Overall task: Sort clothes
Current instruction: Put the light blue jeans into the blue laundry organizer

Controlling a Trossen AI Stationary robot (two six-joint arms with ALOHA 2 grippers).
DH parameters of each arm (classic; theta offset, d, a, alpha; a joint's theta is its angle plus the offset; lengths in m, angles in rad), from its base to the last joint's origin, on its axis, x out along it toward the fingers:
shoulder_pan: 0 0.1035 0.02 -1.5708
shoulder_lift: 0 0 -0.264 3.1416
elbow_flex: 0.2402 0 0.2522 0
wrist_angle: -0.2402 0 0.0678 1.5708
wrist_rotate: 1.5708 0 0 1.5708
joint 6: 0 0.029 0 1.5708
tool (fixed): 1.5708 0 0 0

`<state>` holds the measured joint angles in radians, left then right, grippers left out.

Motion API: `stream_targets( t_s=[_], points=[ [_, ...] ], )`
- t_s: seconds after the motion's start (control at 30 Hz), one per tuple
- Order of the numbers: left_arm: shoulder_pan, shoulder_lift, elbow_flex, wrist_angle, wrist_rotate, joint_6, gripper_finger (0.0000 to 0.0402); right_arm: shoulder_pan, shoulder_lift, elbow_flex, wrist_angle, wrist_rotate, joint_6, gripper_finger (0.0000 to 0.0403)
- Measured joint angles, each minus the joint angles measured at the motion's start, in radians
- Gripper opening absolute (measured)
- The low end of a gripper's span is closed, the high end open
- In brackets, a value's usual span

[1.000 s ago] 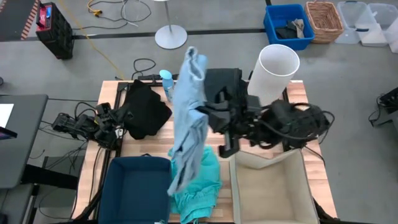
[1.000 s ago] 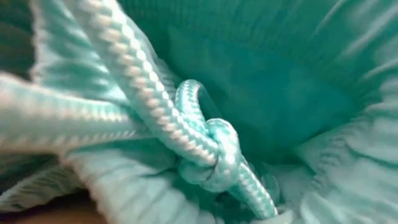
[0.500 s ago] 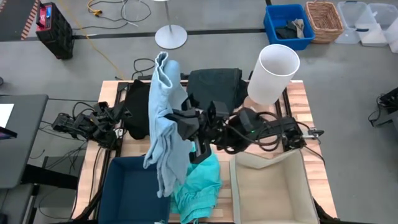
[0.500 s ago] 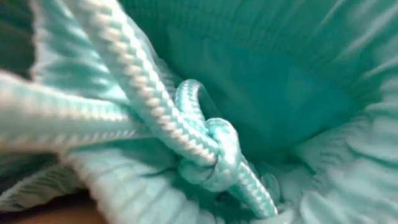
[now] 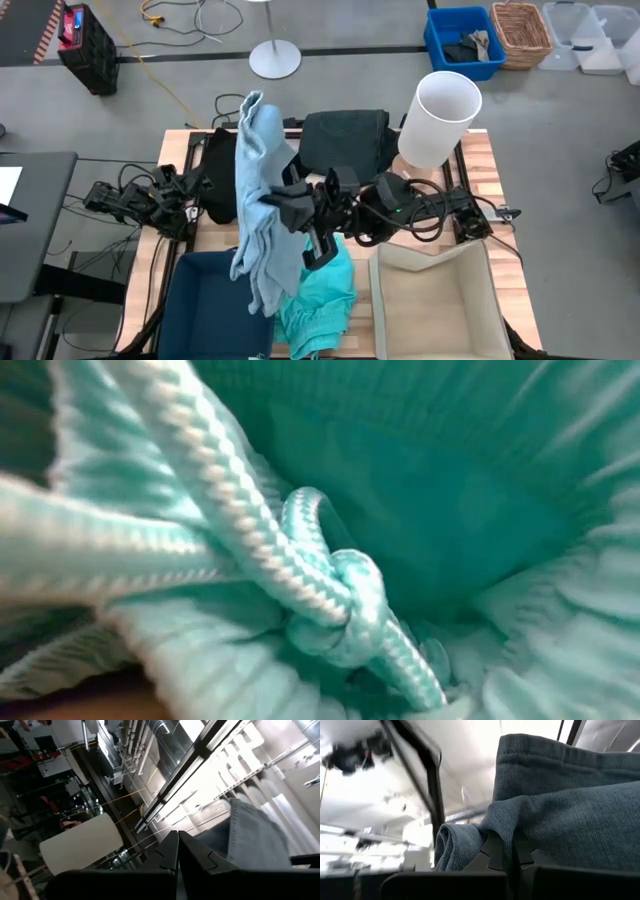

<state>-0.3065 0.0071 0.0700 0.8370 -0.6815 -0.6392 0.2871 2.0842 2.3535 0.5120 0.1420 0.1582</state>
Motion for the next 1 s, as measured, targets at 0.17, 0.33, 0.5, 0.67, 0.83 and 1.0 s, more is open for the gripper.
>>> stream_targets(
  t_s=[0.17, 0.33, 0.5, 0.67, 0.83, 1.0],
  points=[
    [0.0, 0.0, 0.0, -0.017, 0.0, -0.001, 0.0006, 0.0, 0.0, -0.002, -0.19, -0.072, 0.033, 0.0],
    [0.0, 0.0, 0.0, -0.016, 0.0, -0.001, 0.0006, 0.0, 0.013, -0.002, -0.291, -0.126, 0.073, 0.0],
    [0.0, 0.0, 0.0, -0.012, 0.001, -0.001, 0.0006, -0.002, 0.06, 0.0, -0.334, -0.238, 0.155, 0.0],
    [0.0, -0.001, 0.0, -0.01, 0.002, -0.01, 0.0006, -0.016, 0.114, -0.001, -0.401, -0.314, 0.262, 0.0],
    [0.0, 0.0, 0.0, -0.01, 0.004, -0.015, 0.0006, -0.031, 0.171, -0.001, -0.411, -0.376, 0.35, 0.0],
    [0.0, 0.0, 0.0, -0.011, 0.005, -0.016, 0.0006, -0.035, 0.221, 0.0, -0.405, -0.42, 0.403, 0.0]
  ],
)
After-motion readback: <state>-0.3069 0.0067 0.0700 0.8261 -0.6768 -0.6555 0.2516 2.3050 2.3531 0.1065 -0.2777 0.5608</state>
